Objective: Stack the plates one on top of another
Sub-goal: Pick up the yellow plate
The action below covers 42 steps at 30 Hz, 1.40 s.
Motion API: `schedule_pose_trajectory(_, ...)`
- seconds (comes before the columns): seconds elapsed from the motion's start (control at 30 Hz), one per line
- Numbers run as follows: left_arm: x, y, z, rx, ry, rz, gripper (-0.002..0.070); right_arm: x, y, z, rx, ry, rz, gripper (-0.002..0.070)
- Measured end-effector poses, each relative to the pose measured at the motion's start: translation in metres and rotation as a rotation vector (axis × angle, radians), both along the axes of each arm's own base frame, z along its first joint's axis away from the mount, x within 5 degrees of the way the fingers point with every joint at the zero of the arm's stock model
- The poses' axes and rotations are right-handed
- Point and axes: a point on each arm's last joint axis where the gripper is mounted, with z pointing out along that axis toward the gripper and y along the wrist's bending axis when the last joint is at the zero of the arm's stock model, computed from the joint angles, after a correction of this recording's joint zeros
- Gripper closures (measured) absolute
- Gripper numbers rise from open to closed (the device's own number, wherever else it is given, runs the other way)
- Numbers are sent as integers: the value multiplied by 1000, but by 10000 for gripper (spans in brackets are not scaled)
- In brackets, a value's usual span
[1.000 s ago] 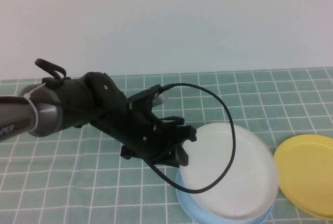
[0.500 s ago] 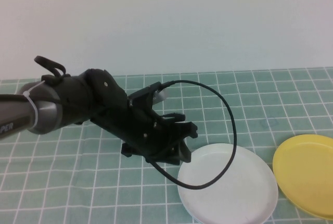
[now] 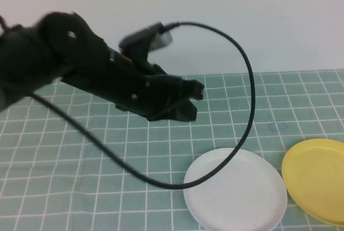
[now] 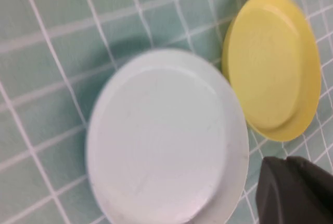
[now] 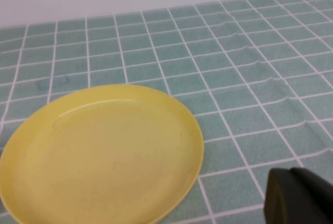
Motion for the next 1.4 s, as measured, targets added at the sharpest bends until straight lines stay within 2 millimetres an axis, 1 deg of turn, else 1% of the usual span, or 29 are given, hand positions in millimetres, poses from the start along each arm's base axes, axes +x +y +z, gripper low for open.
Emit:
schedule_pose_trajectory(0.13, -16, 13, 34, -15, -111, -7, 675, 0, 0, 0, 0, 0, 0, 678)
schedule_pose_trajectory(0.23, -28, 20, 54, -45, -165, -6, 675, 0, 0, 0, 0, 0, 0, 678)
schedule_pose_trajectory(0.43, -52, 32, 85, -116, -231, -7, 675, 0, 0, 0, 0, 0, 0, 678)
schedule_pose_trajectory(0.57, -64, 36, 100, -178, -246, -4, 675, 0, 0, 0, 0, 0, 0, 678)
schedule_pose_trajectory(0.73, -64, 34, 101, -197, -232, -6, 675, 0, 0, 0, 0, 0, 0, 678)
schedule_pose_trajectory(0.87, -62, 36, 95, -128, -241, -23, 675, 0, 0, 0, 0, 0, 0, 678)
schedule_pose_trajectory(0.93, -60, 37, 95, -111, -269, -16, 675, 0, 0, 0, 0, 0, 0, 678)
schedule_pose_trajectory(1.0, -55, 39, 97, -109, -334, 11, 675, 0, 0, 0, 0, 0, 0, 678)
schedule_pose_trajectory(1.07, -50, 42, 97, -45, -411, 6, 675, 0, 0, 0, 0, 0, 0, 678)
schedule_pose_trajectory(1.13, -48, 47, 94, 45, -442, -1, 675, 0, 0, 0, 0, 0, 0, 678)
schedule_pose_trajectory(1.23, -40, 63, 92, 116, -430, 97, 676, 0, 0, 0, 0, 0, 0, 678)
schedule_pose_trajectory(1.3, -35, 76, 94, 136, -435, 158, 676, 0, 0, 0, 0, 0, 0, 678)
schedule_pose_trajectory(1.4, -35, 94, 98, 132, -467, 230, 676, 0, 0, 0, 0, 0, 0, 678)
